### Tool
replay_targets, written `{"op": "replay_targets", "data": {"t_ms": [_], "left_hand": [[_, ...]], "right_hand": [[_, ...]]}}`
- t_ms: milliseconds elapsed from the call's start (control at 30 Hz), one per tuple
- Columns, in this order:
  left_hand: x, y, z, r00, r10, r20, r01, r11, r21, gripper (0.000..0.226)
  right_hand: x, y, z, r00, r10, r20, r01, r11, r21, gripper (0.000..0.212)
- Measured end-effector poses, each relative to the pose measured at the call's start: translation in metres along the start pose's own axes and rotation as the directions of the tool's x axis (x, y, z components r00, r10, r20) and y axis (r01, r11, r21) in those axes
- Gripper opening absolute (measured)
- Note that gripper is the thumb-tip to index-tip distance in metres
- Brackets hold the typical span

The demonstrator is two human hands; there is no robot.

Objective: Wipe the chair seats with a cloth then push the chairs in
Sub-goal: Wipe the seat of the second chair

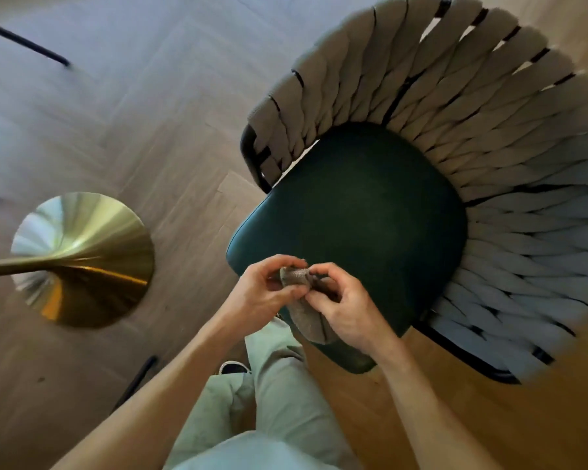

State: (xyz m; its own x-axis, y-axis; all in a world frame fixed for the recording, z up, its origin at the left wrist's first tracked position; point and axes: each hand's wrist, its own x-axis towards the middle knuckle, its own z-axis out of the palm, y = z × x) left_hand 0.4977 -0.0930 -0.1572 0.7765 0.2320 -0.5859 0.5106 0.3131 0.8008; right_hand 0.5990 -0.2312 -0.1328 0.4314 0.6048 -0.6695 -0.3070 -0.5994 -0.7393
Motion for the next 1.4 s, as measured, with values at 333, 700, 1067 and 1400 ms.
{"op": "replay_targets", "data": {"t_ms": [333,700,1067,1400], "left_hand": [[-0.156,-0.018,-0.029,0.901,-0.044,-0.432,-0.004,0.994,-0.108,0.006],[-0.334,-0.086,0.019,0.406,-0.397,-0.823,-0.495,0.662,-0.563,0.010],[-0.471,-0.181,0.063,0.207,-0.446,-0.871,-0.688,0.566,-0.454,0.039],[-0.498,-0.217,0.095,0.062,-0.425,-0.903,-0.632,0.683,-0.366,0.025]], "right_hand": [[-0.058,-0.046,0.083,0.910,0.065,0.410,0.112,0.913,-0.393,0.010],[-0.153,-0.037,0.212,0.701,0.272,0.659,0.266,0.758,-0.596,0.021],[-0.241,0.016,0.325,0.439,0.279,0.854,0.659,0.547,-0.517,0.055],[-0.266,0.055,0.399,0.187,0.663,0.725,0.977,-0.052,-0.204,0.009]]}}
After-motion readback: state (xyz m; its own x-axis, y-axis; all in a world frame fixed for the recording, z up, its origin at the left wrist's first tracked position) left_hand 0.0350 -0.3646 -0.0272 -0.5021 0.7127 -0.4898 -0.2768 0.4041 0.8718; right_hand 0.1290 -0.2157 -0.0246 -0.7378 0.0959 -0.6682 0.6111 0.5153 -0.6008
